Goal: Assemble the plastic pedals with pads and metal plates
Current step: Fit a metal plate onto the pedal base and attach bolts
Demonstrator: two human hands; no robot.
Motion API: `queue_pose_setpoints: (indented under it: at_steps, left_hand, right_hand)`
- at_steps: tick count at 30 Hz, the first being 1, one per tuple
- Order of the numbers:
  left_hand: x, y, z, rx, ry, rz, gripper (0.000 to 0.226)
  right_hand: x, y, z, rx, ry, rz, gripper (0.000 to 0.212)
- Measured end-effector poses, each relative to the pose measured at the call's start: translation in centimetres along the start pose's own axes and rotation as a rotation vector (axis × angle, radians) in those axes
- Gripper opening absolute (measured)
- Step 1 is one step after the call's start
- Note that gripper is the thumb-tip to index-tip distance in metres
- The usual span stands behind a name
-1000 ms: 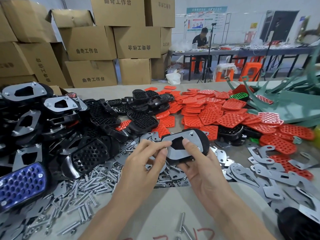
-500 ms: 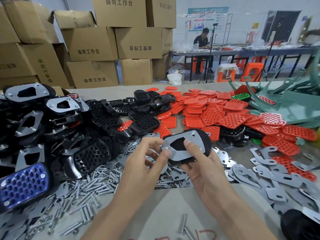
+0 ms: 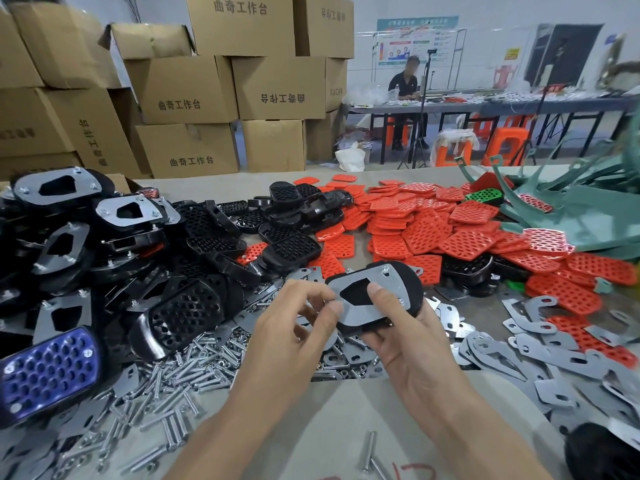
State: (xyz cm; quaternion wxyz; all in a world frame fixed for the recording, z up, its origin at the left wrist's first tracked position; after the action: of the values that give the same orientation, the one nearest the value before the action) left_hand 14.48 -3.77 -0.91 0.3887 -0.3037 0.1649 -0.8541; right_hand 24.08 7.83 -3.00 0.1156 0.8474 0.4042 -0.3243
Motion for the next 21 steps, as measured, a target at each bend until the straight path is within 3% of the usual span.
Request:
queue_pose_setpoints:
  at_steps: [5,9,13,17,21]
  left_hand:
    - [-0.26,0.06,-0.11,0.033,0.059,-0.02,0.022]
    - [-0.22,-0.03,-0.18,0.033,0.023,-0.022,0.004]
    - [-0.5,0.16,0.06,-0.003,0.03,-0.069,0.029]
    - [-0.35,-0.09,-0.56,0.098,0.079,-0.032,0.014]
    - [-0.51,-0.05,-0.22,-0.007,-0.012,-0.058,0.015]
  right_hand:
    - [0.35,-0.11,-0.02,-0.004,-0.01,0.029,0.045]
    - [0.1,-0.02,0.05,-0.006,0.003,0.005,0.043]
    - [0.87,-0.26,0.2,-0.01,0.001,0.076,0.038]
    - [0.52,-0.08,0.21,-0.013,0.019,0.03,0.039]
    - [0.71,-0.06,0.12,-0.009,0.018,0.054,0.036]
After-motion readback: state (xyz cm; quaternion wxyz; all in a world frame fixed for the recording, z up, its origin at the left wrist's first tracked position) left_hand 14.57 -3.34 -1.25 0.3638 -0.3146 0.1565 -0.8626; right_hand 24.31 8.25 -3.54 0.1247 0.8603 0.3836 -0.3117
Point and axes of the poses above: each hand's wrist, its own y-axis away from the middle knuckle, its own x-axis out of the back of the hand, z = x × y, the point moved 6 cm from there along -y, towards the middle knuckle, and after that the axes turned 1 degree about -z, right-handed, at the moved point
